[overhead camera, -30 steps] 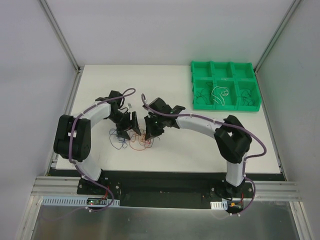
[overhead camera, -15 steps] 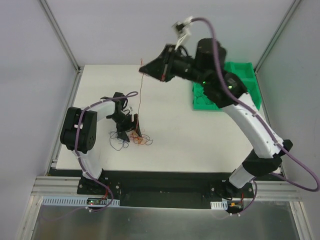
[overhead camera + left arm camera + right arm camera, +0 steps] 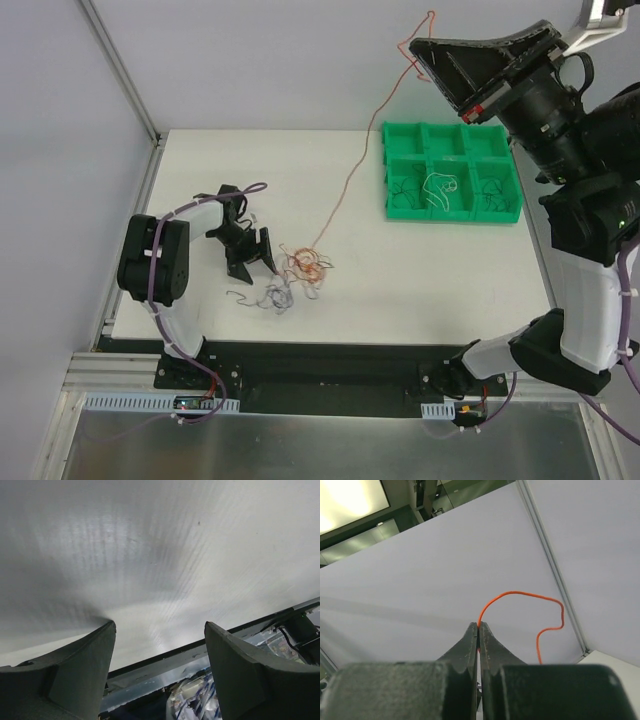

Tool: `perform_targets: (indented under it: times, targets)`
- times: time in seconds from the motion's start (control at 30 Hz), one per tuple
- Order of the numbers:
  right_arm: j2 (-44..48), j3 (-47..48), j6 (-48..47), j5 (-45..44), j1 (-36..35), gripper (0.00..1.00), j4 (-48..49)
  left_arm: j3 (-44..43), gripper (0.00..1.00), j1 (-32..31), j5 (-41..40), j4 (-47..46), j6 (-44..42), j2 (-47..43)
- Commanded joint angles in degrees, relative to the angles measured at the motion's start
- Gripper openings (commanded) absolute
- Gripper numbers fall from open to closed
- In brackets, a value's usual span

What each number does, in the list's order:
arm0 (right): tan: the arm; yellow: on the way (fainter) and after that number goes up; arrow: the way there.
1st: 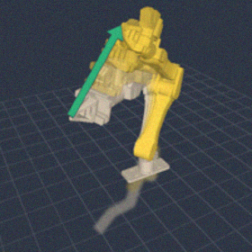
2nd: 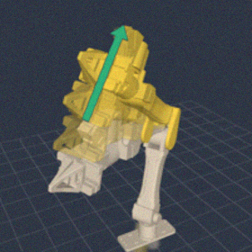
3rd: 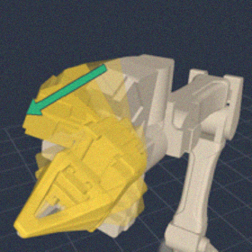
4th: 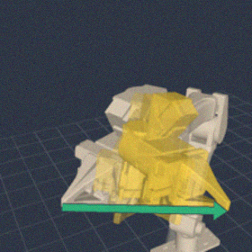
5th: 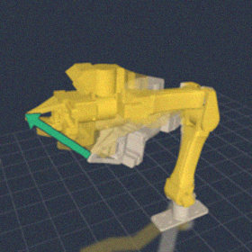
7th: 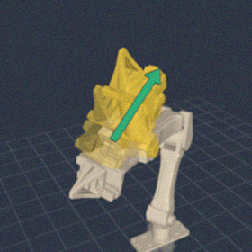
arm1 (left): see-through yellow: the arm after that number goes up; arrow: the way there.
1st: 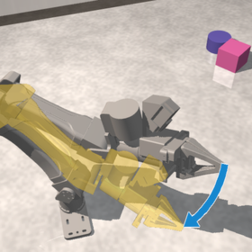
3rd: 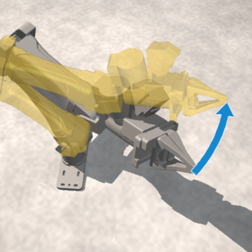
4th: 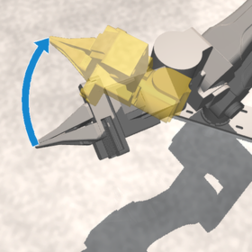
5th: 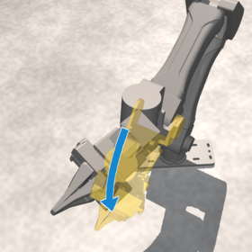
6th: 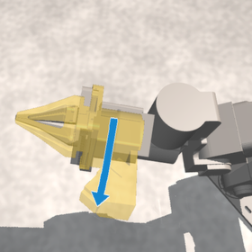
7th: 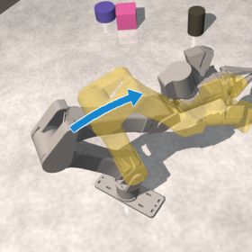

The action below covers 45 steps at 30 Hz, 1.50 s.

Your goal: Untangle the cables

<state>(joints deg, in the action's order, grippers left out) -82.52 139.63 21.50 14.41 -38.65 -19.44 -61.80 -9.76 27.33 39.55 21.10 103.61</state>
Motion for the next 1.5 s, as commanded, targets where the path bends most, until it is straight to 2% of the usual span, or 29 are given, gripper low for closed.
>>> perform_targets:
  times: [0.0, 0.2, 0.37, 0.53, 0.7, 0.8, 1.03, 1.2, 1.3, 1.4, 1.47]
  targets:
    - [1.9, -4.8, -0.1, -1.9, 1.6, 0.0, 1.1, 0.5, 0.72, 0.9, -4.0, -0.3, -2.6, -3.2]
    - [4.8, -20.5, 1.7, -1.1, 0.9, 0.0, 3.9, -4.2, 0.75, 0.9, 0.3, -1.4, -1.5, -15.6]
    - [6.1, -26.9, -0.4, -4.0, 0.0, 0.0, 1.9, -5.5, 0.71, -1.6, 8.9, -8.5, -1.7, -23.7]
    - [4.7, -26.9, -0.1, -4.5, -2.3, 0.0, 1.2, -4.8, 0.72, -8.8, 14.0, -15.1, -0.2, -24.0]
    - [3.9, -30.4, 2.2, -5.2, -4.6, 0.0, 1.9, -8.5, 0.8, -10.1, 22.1, -19.1, 2.5, -22.5]
    - [4.3, -34.0, 5.3, -5.8, -5.0, 0.0, 3.3, -10.5, 0.84, -10.8, 22.2, -19.2, 1.7, -21.9]
    - [3.8, -36.1, 8.6, -5.3, -5.0, 0.0, 1.7, -11.0, 0.84, -11.5, 25.7, -21.3, -1.9, -22.4]
    - [3.1, -36.0, 10.8, -3.9, -5.0, 0.0, 1.9, -12.5, 0.84, -15.0, 26.6, -23.2, -4.0, -20.7]
    - [2.9, -35.7, 11.6, -3.3, -5.0, 0.0, 2.0, -13.3, 0.78, -15.7, 23.7, -23.8, -3.9, -19.3]
    - [3.2, -36.2, 11.8, -3.1, -5.1, 0.0, 1.9, -14.0, 0.65, -15.7, 22.0, -23.9, -3.8, -18.3]
    - [3.9, -37.2, 11.9, -3.4, -5.0, 0.0, 2.0, -13.9, 0.32, -15.7, 20.2, -23.9, -2.7, -17.7]
